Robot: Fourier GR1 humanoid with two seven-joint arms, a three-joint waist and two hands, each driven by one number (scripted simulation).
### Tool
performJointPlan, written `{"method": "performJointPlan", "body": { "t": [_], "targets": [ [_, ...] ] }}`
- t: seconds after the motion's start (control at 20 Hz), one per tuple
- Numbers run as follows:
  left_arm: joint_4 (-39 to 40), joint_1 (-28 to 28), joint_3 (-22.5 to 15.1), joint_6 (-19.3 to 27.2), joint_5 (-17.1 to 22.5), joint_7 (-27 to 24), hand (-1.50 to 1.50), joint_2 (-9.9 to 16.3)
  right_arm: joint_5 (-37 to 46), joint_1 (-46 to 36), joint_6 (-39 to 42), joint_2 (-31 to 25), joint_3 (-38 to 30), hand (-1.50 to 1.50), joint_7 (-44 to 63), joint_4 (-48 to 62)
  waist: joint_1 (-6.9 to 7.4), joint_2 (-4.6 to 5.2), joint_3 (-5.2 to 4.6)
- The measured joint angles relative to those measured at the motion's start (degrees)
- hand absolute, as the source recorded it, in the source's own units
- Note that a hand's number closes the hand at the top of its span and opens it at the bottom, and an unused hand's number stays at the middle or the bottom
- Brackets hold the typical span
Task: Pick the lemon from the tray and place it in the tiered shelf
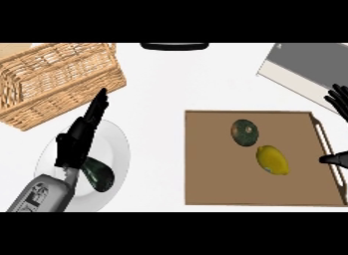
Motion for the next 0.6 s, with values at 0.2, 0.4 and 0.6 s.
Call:
{"method": "performJointPlan", "body": {
  "t": [0.2,0.4,0.6],
  "targets": [
    [0.2,0.4,1.2,-0.7,-0.2,0.1,0.00,-0.1,2.5,-0.2,1.6,-3.8,1.8,-1.50,4.0,-5.4,-0.50,-0.27,-0.08],
    [-0.2,1.8,1.3,-0.7,-0.7,-0.2,0.00,-0.3,6.8,1.0,2.3,-8.0,4.8,-1.50,7.2,-12.5,-0.91,-0.51,-0.16],
    [0.0,2.5,1.2,-0.2,-1.6,-1.0,0.00,-1.0,12.7,2.3,2.0,-12.7,7.7,-1.50,10.1,-19.3,-1.18,-0.60,-0.18]
  ]
}}
